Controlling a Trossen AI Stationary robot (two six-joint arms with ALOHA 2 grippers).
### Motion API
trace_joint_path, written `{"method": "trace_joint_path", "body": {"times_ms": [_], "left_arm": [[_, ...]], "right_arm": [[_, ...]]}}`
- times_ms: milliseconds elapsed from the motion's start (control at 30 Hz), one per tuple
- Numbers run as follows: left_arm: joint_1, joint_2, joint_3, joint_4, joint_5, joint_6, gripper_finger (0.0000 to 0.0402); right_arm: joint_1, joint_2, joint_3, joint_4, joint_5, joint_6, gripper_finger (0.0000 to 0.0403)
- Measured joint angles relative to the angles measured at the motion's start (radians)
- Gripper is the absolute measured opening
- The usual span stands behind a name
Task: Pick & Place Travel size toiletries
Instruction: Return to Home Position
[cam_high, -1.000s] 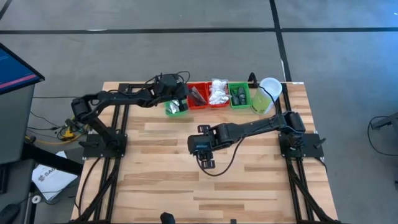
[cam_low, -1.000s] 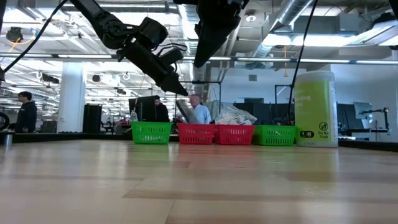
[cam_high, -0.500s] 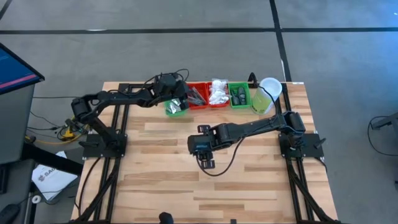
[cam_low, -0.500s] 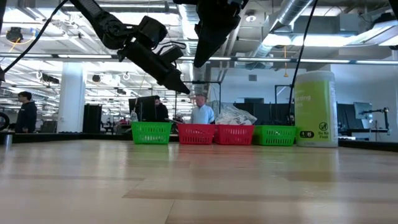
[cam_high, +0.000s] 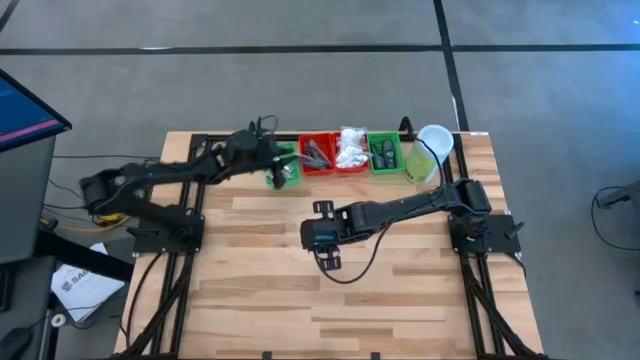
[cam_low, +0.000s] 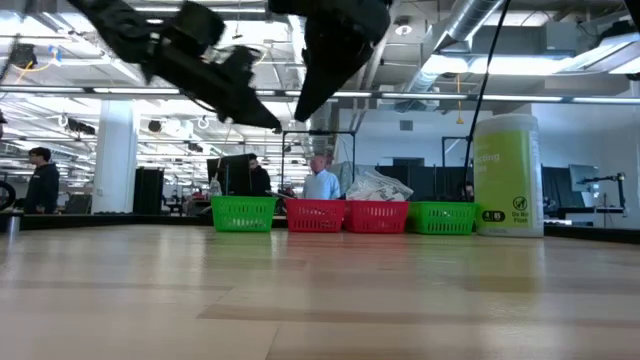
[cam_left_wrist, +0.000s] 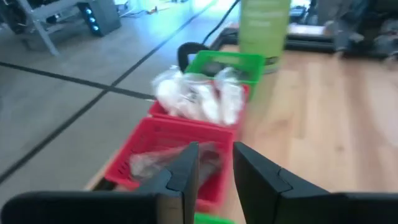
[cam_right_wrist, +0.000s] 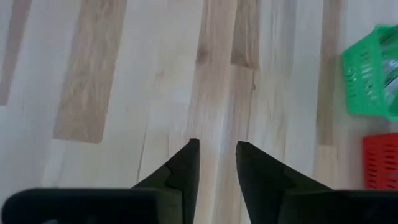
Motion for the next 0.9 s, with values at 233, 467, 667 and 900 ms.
{"method": "trace_joint_path", "body": {"times_ms": [233,467,667,900], "left_arm": [[-0.133,-0.278,-0.177,0.005,-0.041,-0.022,0.009],[-0.286,-0.484,-0.293,0.006,-0.183,-0.024,0.009],[-0.376,-0.598,-0.376,0.007,-0.229,-0.087,0.009],[-0.497,-0.703,-0.45,0.002,-0.256,-0.156,0.009]], "right_arm": [[-0.05,-0.047,-0.077,0.122,0.007,0.015,0.0087],[-0.084,-0.267,-0.396,0.447,0.011,0.067,0.0087],[-0.113,-0.464,-0.681,0.735,0.015,0.089,0.0087],[-0.133,-0.668,-0.941,0.972,0.019,0.111,0.0087]]}}
